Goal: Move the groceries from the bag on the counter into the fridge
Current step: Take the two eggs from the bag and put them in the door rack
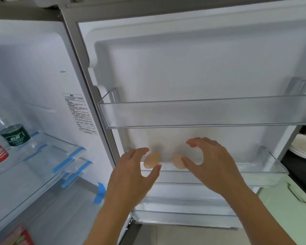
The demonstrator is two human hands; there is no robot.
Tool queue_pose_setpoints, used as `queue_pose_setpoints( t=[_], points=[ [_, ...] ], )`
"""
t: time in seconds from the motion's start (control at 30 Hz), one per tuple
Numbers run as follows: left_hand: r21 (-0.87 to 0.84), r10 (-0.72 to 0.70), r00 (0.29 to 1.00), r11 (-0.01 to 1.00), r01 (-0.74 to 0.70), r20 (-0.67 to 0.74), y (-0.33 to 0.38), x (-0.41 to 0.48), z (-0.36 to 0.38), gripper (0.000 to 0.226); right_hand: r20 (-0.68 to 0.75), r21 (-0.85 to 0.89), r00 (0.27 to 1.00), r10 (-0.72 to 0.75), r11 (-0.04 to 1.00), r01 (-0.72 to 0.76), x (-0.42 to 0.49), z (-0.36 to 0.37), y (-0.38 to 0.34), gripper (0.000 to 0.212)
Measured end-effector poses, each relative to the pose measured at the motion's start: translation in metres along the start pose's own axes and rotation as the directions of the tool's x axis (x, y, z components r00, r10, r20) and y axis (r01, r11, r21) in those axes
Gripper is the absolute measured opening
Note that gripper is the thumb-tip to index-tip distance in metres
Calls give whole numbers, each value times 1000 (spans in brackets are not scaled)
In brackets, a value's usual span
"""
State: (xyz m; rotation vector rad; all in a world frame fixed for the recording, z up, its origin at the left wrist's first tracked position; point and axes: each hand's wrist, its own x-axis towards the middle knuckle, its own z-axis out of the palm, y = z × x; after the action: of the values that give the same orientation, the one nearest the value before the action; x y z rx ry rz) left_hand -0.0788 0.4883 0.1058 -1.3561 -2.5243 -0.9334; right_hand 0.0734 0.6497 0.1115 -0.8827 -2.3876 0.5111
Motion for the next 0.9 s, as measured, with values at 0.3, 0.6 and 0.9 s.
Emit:
queue_pose_setpoints(
  t=[0.3,0.6,0.9],
  points=[
    [97,99,988,991,-87,-120,-20,-100,20,61,-159,-20,895,-416,908,419,-88,43,-14,46],
    [101,6,996,995,-14,87,-34,-152,71,66,68,-117,957,-282,950,288,-136,90,30,52],
    [88,83,979,991,-101,189,9,-125,124,62,0,-157,991,-137,978,136,-144,70,96,54]
  ],
)
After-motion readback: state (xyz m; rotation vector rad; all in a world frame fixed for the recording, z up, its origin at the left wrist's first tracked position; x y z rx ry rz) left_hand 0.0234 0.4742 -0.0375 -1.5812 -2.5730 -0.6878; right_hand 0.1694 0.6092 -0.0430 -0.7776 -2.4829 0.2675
